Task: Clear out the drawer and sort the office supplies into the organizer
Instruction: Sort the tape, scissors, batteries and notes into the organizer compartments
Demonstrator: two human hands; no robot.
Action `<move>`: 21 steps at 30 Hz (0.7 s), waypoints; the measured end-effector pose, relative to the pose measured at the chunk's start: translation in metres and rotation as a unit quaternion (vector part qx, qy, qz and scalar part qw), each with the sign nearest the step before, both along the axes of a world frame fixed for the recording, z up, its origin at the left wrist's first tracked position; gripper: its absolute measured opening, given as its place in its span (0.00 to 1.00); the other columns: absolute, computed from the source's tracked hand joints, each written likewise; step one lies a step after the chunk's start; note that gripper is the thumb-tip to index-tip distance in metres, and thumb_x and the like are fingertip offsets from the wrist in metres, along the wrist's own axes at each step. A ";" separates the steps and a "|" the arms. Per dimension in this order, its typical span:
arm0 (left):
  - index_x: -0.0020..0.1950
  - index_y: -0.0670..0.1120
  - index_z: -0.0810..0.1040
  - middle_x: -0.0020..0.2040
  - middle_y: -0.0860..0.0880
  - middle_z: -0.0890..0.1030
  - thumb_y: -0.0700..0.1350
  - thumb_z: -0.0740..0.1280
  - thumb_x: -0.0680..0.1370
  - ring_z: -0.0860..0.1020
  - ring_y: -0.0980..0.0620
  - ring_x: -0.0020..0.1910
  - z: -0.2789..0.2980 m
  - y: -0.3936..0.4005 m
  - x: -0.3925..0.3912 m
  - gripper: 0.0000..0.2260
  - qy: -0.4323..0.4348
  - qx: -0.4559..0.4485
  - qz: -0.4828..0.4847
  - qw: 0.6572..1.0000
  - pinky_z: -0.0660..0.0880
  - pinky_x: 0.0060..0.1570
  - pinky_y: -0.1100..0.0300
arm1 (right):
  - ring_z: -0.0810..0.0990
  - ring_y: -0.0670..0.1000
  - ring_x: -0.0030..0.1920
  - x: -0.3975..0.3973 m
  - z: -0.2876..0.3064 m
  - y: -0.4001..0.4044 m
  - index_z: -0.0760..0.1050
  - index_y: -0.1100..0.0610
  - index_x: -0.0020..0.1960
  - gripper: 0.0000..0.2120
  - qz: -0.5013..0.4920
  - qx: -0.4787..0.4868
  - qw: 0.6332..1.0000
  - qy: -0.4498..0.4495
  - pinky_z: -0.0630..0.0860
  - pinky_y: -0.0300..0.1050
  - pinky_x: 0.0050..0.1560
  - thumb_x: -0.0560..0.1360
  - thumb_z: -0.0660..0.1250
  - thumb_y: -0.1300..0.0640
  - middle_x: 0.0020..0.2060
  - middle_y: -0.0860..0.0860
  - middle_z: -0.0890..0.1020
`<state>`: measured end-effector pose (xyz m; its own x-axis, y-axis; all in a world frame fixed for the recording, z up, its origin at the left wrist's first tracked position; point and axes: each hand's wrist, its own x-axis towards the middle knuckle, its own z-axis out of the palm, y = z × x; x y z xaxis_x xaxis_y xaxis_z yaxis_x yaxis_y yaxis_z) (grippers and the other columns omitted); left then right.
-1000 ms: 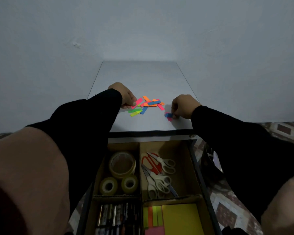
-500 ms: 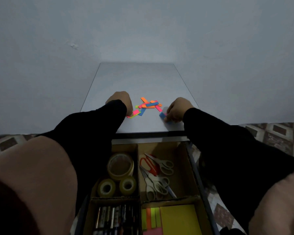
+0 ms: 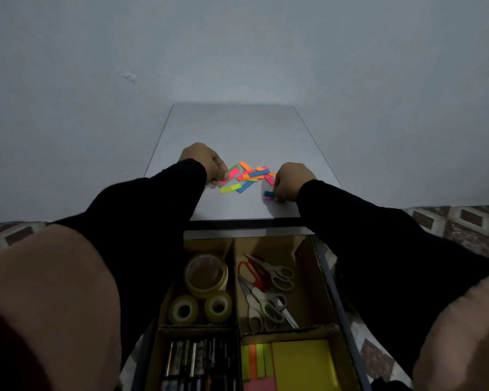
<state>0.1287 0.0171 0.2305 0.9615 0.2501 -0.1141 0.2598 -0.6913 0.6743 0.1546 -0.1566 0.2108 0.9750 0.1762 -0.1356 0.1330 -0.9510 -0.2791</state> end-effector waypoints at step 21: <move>0.56 0.41 0.80 0.54 0.44 0.81 0.45 0.75 0.70 0.78 0.46 0.54 -0.019 -0.018 0.010 0.17 0.044 0.245 -0.054 0.967 0.75 0.52 0.57 | 0.73 0.47 0.30 -0.012 0.013 -0.033 0.74 0.57 0.34 0.11 -0.009 0.209 0.978 0.011 0.72 0.35 0.31 0.69 0.71 0.68 0.36 0.53 0.78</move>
